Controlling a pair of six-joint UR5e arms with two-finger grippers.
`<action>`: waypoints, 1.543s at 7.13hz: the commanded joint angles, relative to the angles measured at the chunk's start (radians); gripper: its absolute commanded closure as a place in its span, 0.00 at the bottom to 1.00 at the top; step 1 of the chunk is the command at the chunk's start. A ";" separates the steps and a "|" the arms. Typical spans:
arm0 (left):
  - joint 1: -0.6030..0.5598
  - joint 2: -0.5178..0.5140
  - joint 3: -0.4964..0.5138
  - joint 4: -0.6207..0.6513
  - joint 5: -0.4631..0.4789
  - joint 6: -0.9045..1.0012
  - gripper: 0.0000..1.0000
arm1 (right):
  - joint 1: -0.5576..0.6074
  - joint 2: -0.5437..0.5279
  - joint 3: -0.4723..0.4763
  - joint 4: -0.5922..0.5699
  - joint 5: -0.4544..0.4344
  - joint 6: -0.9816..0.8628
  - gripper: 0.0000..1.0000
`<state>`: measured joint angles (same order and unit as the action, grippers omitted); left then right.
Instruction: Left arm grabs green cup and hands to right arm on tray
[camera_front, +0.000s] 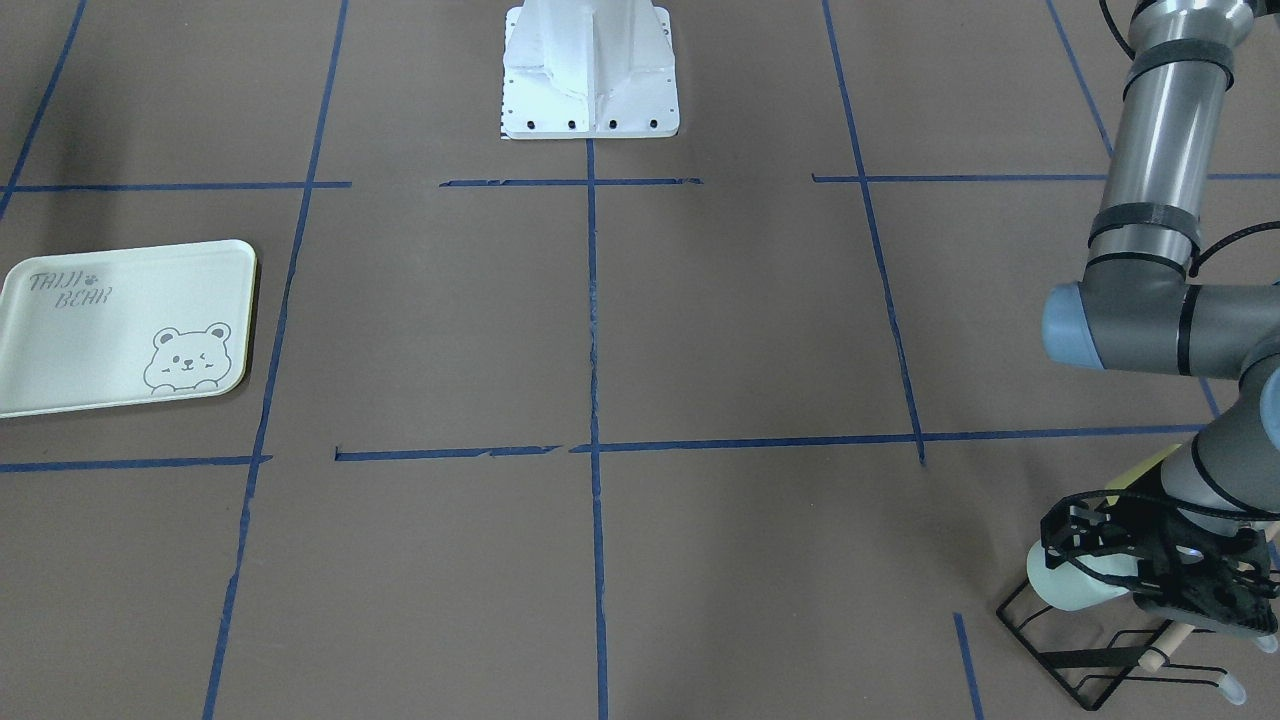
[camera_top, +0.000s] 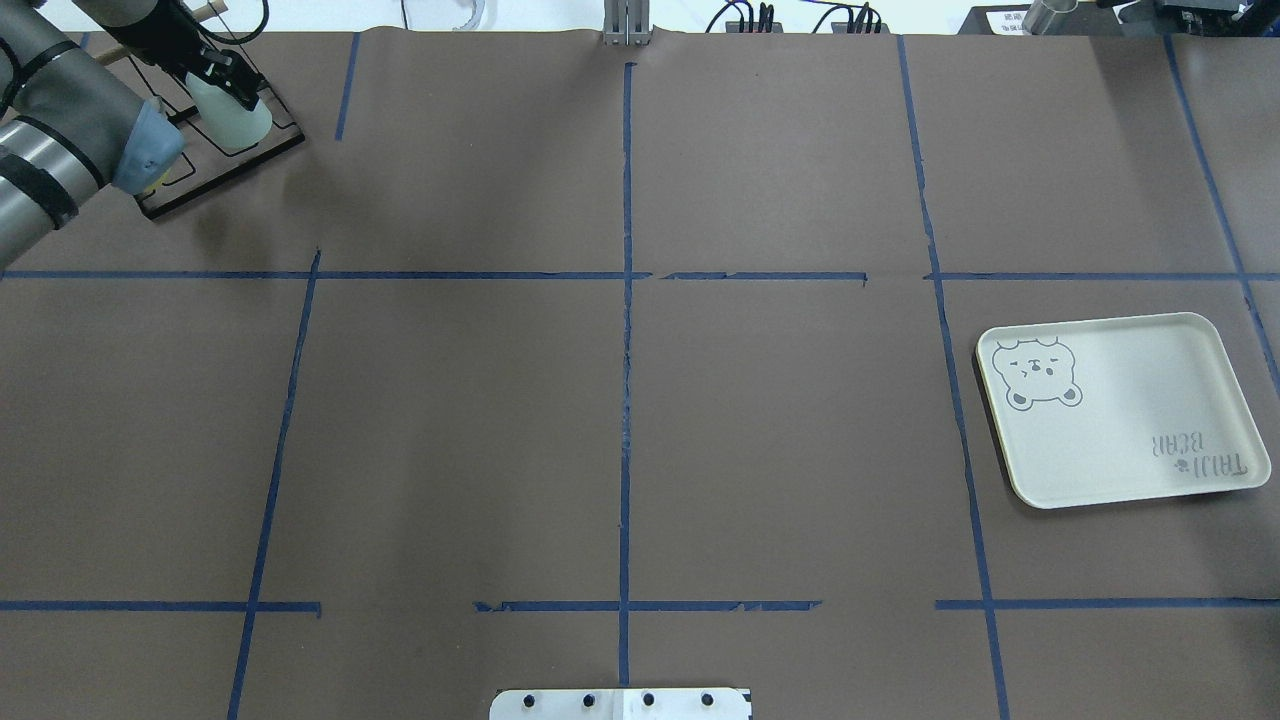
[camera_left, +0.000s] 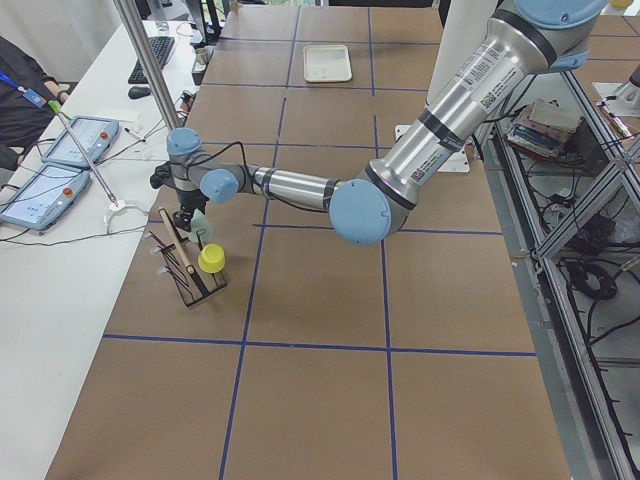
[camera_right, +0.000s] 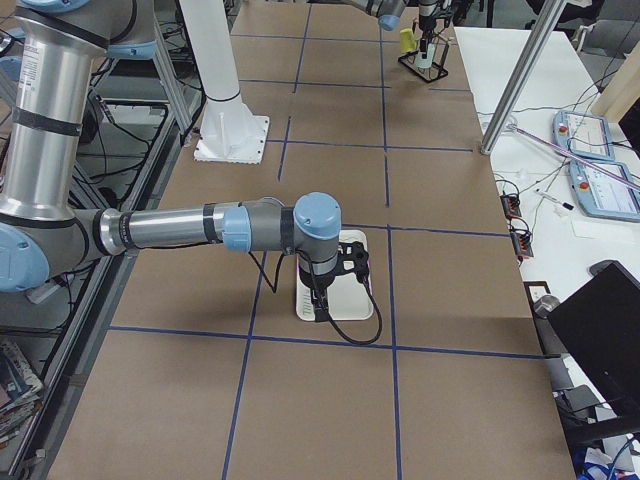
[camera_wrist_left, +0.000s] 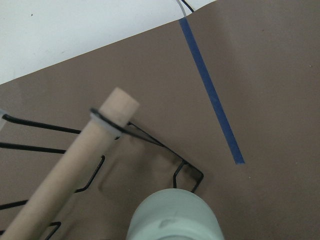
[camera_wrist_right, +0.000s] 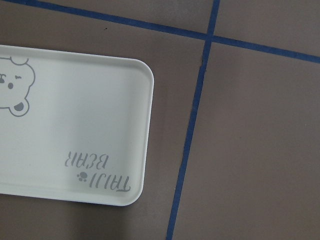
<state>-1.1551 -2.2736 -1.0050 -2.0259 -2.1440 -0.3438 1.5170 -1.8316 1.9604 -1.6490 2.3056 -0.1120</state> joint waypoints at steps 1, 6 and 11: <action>0.000 0.000 -0.006 0.003 -0.001 -0.006 0.56 | -0.001 0.000 0.000 0.000 0.000 0.000 0.00; -0.063 0.090 -0.255 0.085 -0.002 -0.012 0.56 | 0.000 0.000 0.002 0.000 0.002 0.000 0.00; -0.019 0.160 -0.653 0.342 -0.007 -0.302 0.55 | -0.009 0.003 0.000 0.164 0.030 0.143 0.00</action>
<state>-1.2152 -2.1284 -1.6111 -1.6556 -2.1501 -0.5035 1.5135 -1.8291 1.9635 -1.5588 2.3154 -0.0784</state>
